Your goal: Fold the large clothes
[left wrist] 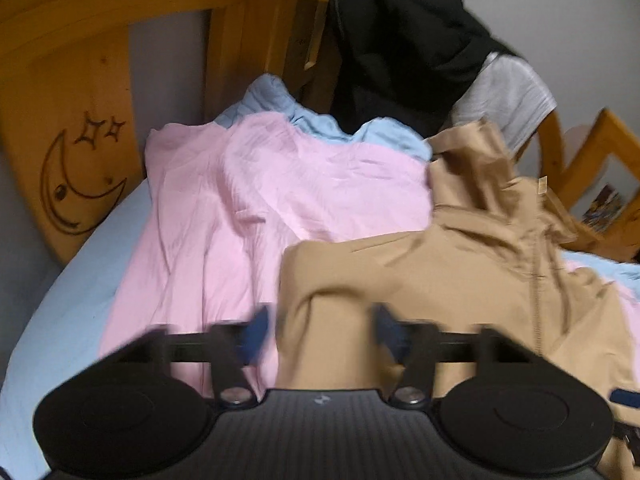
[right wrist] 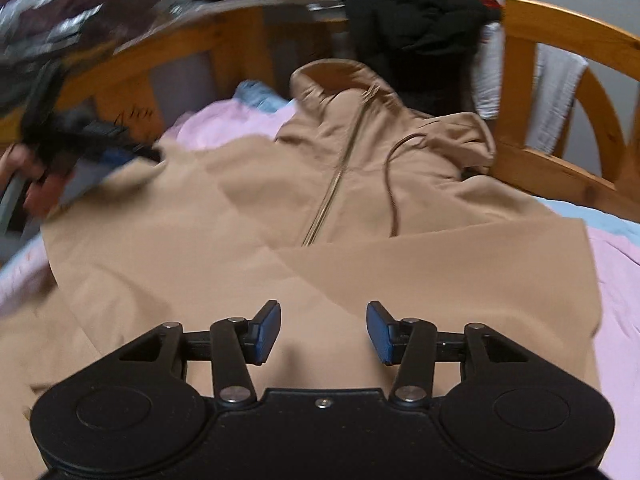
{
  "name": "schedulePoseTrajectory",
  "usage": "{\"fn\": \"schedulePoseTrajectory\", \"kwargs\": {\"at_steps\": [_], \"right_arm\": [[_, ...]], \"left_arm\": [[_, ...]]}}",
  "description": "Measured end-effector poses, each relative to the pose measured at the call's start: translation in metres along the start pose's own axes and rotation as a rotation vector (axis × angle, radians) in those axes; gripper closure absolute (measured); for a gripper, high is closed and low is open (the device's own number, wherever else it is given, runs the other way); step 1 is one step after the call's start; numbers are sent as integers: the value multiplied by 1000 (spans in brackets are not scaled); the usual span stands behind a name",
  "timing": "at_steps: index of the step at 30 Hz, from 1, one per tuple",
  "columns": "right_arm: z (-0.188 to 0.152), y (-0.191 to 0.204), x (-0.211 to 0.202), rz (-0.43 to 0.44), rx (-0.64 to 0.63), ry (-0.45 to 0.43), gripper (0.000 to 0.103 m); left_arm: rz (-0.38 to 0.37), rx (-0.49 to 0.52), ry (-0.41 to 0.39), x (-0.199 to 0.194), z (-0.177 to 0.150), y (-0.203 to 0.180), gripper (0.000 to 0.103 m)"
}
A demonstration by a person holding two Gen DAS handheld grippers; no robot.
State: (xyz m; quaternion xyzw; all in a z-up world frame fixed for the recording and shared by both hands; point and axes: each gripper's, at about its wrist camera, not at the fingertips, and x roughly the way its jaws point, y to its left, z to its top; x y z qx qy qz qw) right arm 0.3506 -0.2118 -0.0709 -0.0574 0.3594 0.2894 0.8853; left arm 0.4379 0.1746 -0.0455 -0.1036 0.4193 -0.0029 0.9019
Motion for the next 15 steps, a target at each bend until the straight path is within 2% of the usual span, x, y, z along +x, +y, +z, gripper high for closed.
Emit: {"fn": "schedulePoseTrajectory", "kwargs": {"at_steps": [1,3,6,7,8,9,10,11,12,13,14,15], "right_arm": [[-5,2,2,-1,-18,-3,53],[-12,3,5,3,-27,-11,54],[-17,5,3,-1,-35,-44,57],[-17,5,2,-7,-41,-56,57],[-17,3,4,-13,-39,-56,57],[-17,1,9,-14,-30,-47,57],[-16,-2,12,-18,-23,-41,57],[-13,-6,14,-21,-9,-38,57],[-10,-10,14,-26,-3,-48,57],[-5,-14,12,-32,0,-65,57],[5,-21,8,-45,3,-91,55],[15,-27,5,-58,6,-109,50]], "left_arm": [[4,1,-8,4,0,-2,80],[0,17,-69,2,-1,-6,92],[20,61,-227,-17,-1,-12,98],[40,64,-256,-19,-3,-11,97],[56,77,-244,-14,-3,-10,97],[83,104,-190,-2,-4,-8,93],[124,122,-144,9,-6,-4,84],[145,113,-130,14,-8,-1,78],[143,82,-136,14,-10,4,69],[134,42,-163,9,-12,8,52],[128,17,-182,4,-14,11,43],[128,4,-200,-2,-16,14,31]]}}
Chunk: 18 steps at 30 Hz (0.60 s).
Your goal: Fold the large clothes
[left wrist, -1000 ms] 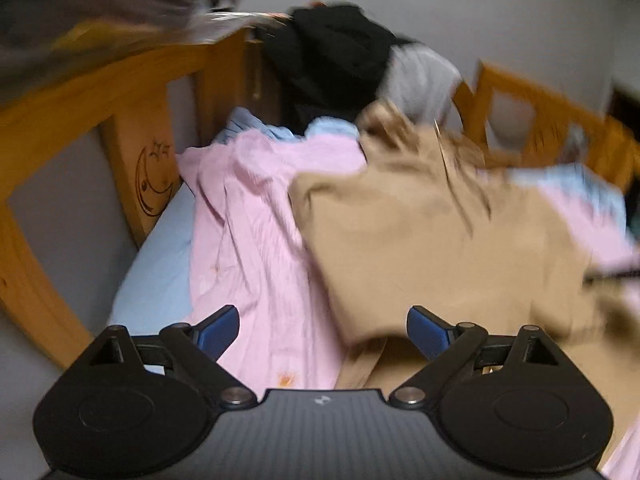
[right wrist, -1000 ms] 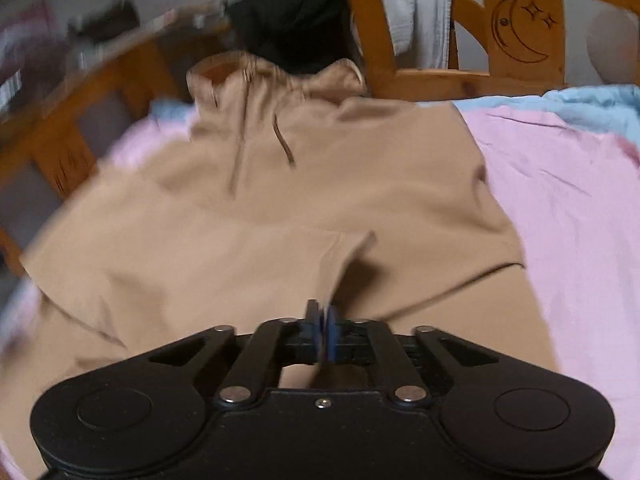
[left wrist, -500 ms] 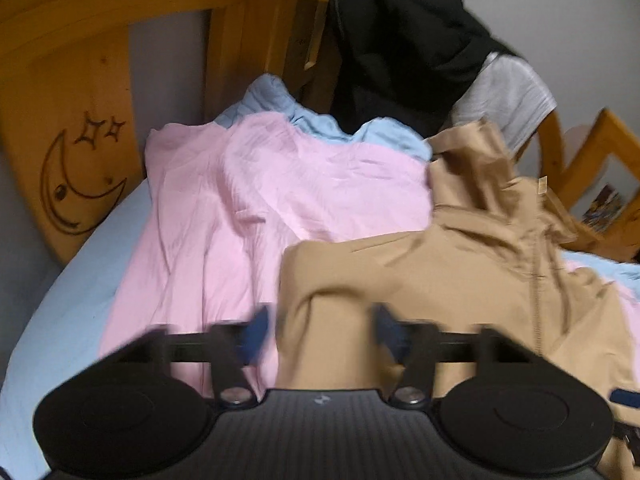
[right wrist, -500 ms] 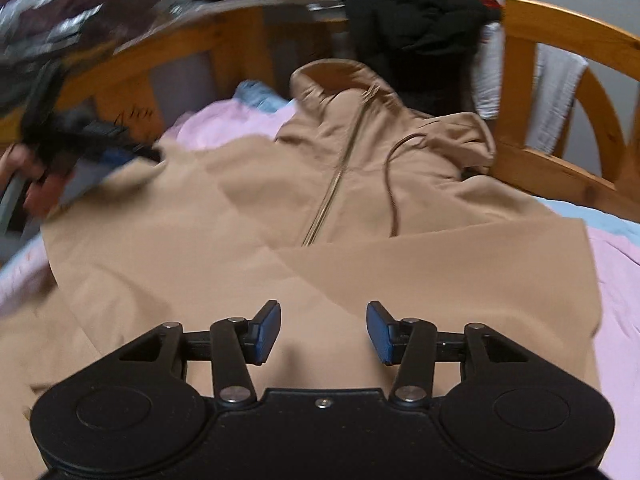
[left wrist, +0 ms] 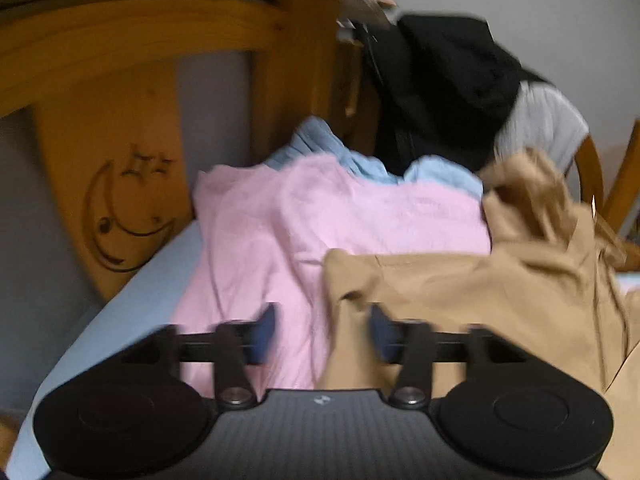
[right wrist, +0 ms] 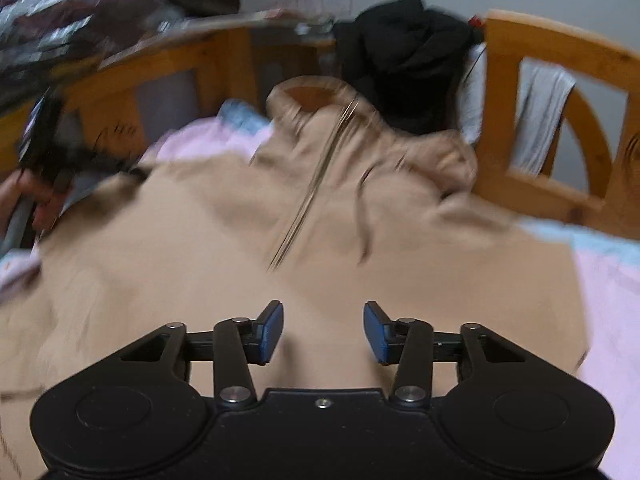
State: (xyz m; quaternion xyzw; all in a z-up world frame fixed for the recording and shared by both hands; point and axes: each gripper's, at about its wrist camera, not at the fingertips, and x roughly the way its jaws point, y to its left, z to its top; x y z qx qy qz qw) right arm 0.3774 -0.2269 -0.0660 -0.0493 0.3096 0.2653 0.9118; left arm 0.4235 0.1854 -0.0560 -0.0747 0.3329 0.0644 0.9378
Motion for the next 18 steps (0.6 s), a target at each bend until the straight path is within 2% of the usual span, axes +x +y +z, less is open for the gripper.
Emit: {"fn": "schedulePoseTrajectory", "kwargs": {"at_steps": [2,4,6,7,9,12,14,17,18], "right_arm": [[27,-14,3,-23,8,-28,44],[57,-28,14,-82,42,-41,39],[84,-46,30,-150,125,-44,39],[97,-57,42,-185,183,-45,41],[115,-75,67,-256,276,-25,45],[132,-100,113,-322,401,41,58],[135,-108,134,-335,444,55,59],[139,-116,156,-340,504,82,77],[141,-117,159,-339,501,86,100]], "left_arm": [[15,1,-46,-15,-1,3,20],[30,22,-103,-33,-5,2,10],[49,30,-156,-48,-3,-3,4],[52,41,-185,-56,-2,-9,1],[25,66,-221,-69,-3,-18,1],[-45,120,-200,-73,1,-44,1],[-85,150,-170,-70,4,-64,1],[-143,165,-130,-63,7,-87,1],[-156,163,-127,-62,7,-93,1]]}}
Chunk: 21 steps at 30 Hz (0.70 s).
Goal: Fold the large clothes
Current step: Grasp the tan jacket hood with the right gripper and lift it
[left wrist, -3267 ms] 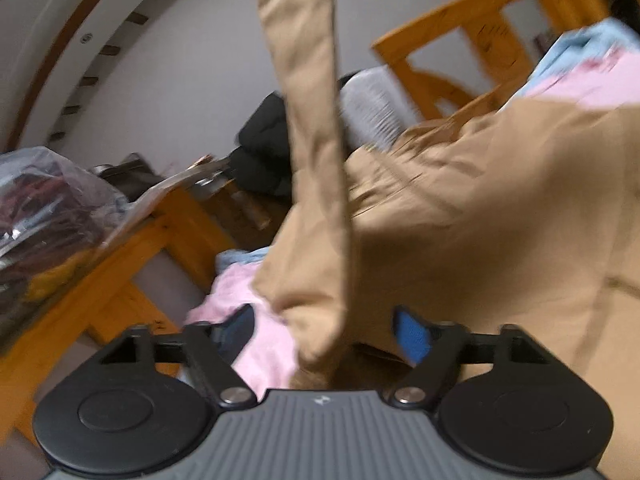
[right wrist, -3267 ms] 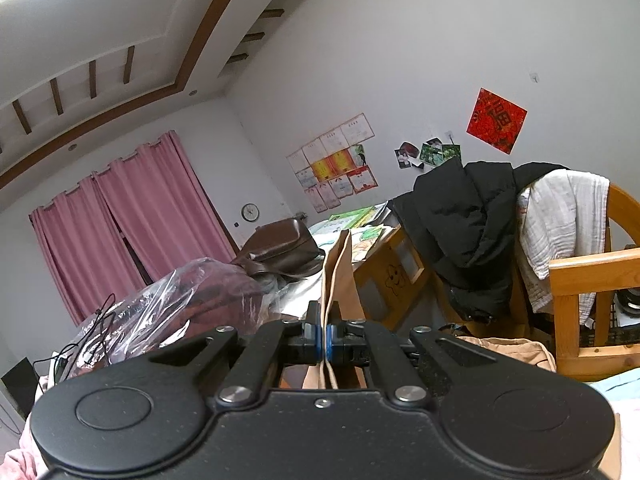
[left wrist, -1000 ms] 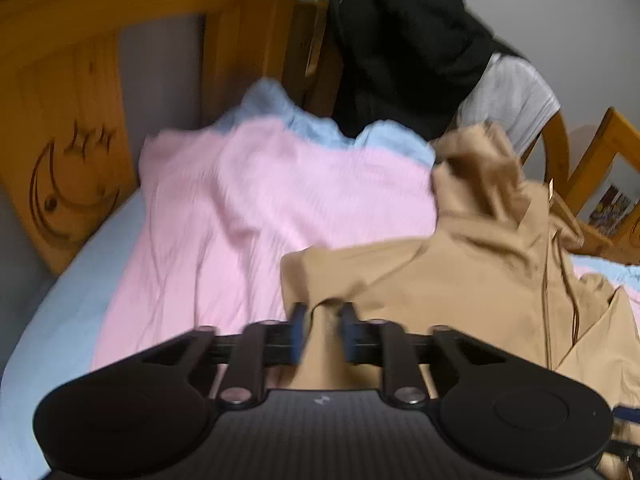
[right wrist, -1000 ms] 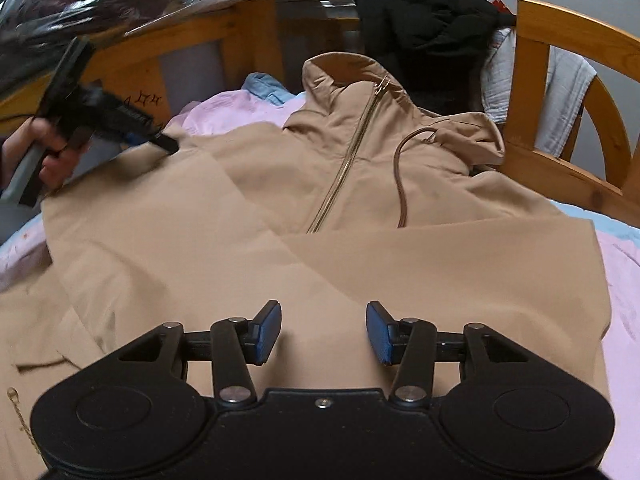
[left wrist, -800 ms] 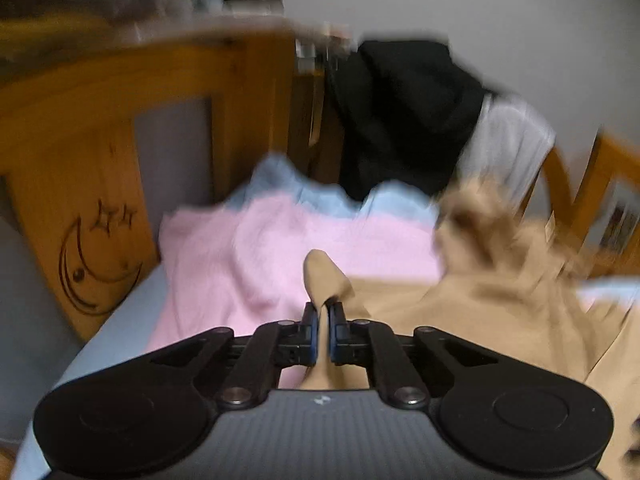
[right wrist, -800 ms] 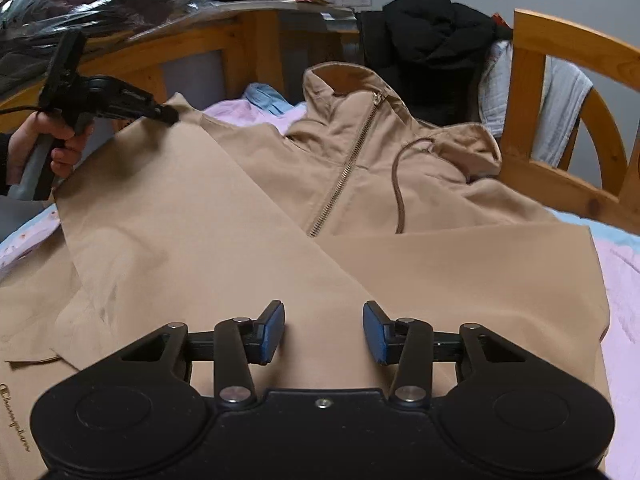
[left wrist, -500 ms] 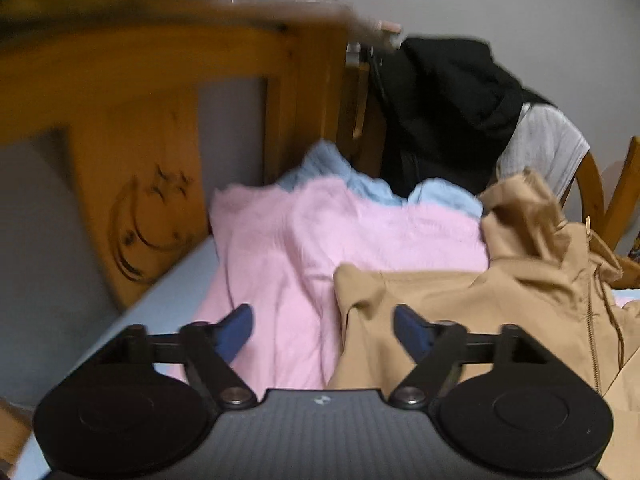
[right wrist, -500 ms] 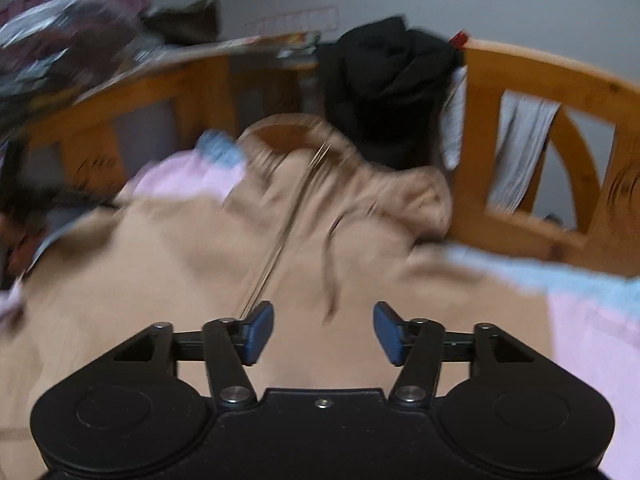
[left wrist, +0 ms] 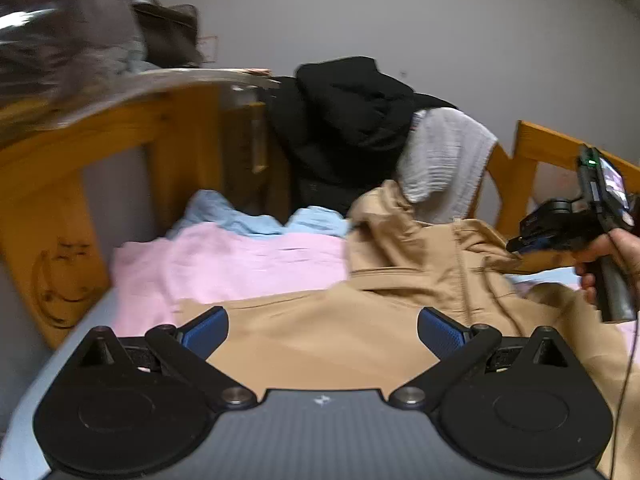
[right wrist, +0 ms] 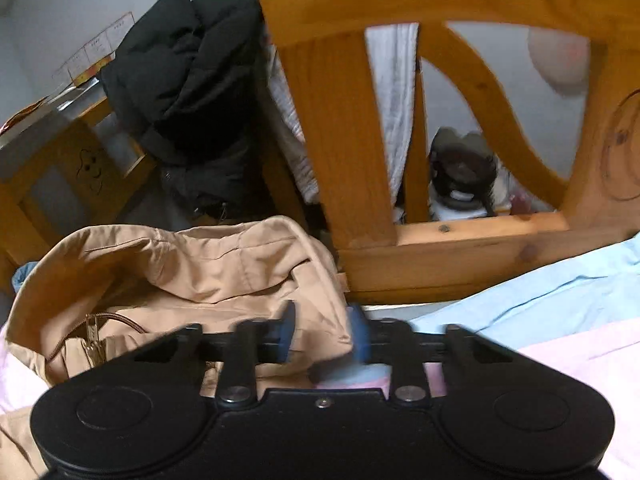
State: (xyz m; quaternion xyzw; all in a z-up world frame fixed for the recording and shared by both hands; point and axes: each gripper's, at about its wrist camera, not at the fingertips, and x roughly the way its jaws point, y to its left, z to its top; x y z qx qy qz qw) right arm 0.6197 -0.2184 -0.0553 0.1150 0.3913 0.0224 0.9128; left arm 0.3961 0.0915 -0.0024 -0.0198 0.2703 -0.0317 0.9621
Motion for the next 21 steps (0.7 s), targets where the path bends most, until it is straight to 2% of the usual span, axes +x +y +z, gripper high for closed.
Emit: {"fn": "schedulePoseTrajectory", "kwargs": {"at_steps": [1,4,7,9,11,12,13,14,18,21], "right_arm": [[-2,1,-2,-2,-20,-17,103],[-8,15,-33,42,-146,-124,103],[-30,26,-93,115,-337,-324,103],[-46,30,-123,169,-445,-368,103],[-44,31,-120,128,-439,-316,103],[-38,29,-110,116,-396,-272,87],[-32,23,-99,107,-342,-241,67],[-23,15,-84,100,-268,-213,61],[-4,-1,-28,58,-108,-95,58],[-2,-8,3,8,-49,-32,55]], "left_arm": [[-13,-3,-3,1,2,-4,1],[-40,-2,-26,2,6,-12,1],[-44,-5,-51,3,11,-13,1],[-40,-5,-46,9,15,-16,1],[-31,-21,-38,14,16,-17,1],[-30,-38,-30,16,16,-16,1],[-32,-61,-16,18,15,-16,1],[-36,-77,-3,20,14,-15,1],[-30,-85,26,18,7,-13,1],[-16,-80,43,19,6,-10,1]]}}
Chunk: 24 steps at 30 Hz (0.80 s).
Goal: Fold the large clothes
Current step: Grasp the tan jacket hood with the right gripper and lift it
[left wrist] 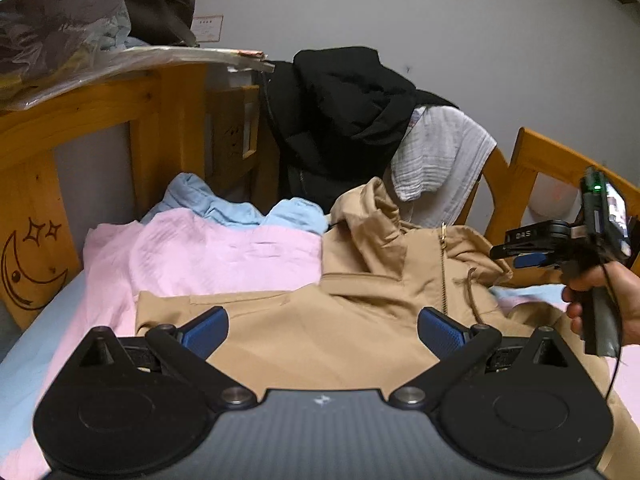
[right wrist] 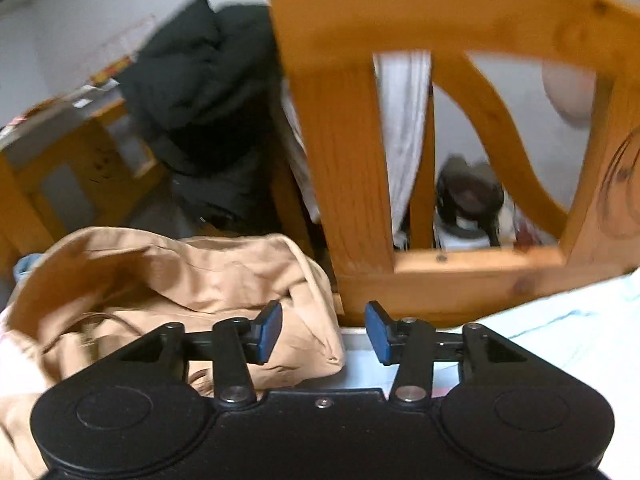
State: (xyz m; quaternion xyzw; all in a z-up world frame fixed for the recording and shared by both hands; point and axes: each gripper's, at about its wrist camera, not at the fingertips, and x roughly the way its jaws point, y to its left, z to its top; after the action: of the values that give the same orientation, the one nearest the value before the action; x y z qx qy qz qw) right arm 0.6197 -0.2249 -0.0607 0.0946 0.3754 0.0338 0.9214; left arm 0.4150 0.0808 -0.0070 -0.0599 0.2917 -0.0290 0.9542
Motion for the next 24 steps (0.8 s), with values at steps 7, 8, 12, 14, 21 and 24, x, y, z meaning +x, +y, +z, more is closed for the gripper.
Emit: {"fn": "schedulePoseTrajectory", "kwargs": {"at_steps": [7,8,12,14,21,24], "right_arm": [[-15,7,-25,38,-27,-151,101],[-20,13,-46,72,-84,-210,101],[-68,32,-142,140,-417,-477,101],[-106,31,-187,149,-559,-587,101],[-183,4,-252,143,-677,-610,101],[-187,-6,-256,149,-629,-573,101]], "left_arm": [[1,-30,-30,2,7,6,1],[3,-25,-43,1,9,6,1],[7,6,-155,-6,19,6,1],[11,19,-202,-10,22,7,1],[116,236,-142,27,21,-10,1],[197,313,-177,42,16,-16,2]]}}
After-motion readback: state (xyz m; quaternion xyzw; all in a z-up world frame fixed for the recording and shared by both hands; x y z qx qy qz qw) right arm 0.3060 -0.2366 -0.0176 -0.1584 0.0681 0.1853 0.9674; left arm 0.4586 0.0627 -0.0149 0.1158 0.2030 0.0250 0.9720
